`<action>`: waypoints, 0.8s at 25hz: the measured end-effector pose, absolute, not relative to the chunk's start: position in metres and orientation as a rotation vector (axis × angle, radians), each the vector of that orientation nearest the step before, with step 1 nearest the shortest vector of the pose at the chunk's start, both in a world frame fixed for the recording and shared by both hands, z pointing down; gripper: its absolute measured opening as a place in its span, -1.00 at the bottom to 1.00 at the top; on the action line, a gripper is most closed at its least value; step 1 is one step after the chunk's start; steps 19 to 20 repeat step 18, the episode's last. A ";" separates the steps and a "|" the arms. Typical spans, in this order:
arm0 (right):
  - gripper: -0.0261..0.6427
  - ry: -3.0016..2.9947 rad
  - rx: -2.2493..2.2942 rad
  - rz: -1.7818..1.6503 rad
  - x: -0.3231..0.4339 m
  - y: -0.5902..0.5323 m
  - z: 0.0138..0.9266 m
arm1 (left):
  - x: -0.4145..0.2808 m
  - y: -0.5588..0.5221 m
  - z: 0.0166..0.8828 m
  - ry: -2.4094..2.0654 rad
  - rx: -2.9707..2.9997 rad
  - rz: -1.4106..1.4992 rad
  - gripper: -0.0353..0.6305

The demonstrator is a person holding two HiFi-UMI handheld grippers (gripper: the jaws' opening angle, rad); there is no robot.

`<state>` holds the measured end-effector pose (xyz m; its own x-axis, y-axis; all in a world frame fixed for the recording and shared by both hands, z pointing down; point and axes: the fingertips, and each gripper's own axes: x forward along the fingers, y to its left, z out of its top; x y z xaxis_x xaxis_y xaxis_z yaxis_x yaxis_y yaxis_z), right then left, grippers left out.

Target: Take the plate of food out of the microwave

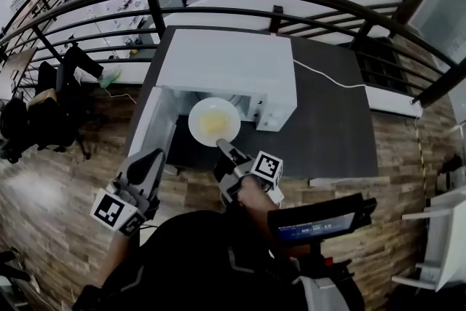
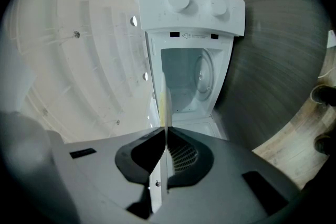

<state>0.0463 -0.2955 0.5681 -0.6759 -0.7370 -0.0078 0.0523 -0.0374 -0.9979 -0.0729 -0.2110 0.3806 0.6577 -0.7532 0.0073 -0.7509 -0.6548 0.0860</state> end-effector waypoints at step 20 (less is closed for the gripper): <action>-0.88 1.687 -0.724 -1.769 0.045 -0.296 0.563 | -0.071 -0.213 0.380 -1.251 2.789 -0.058 -0.88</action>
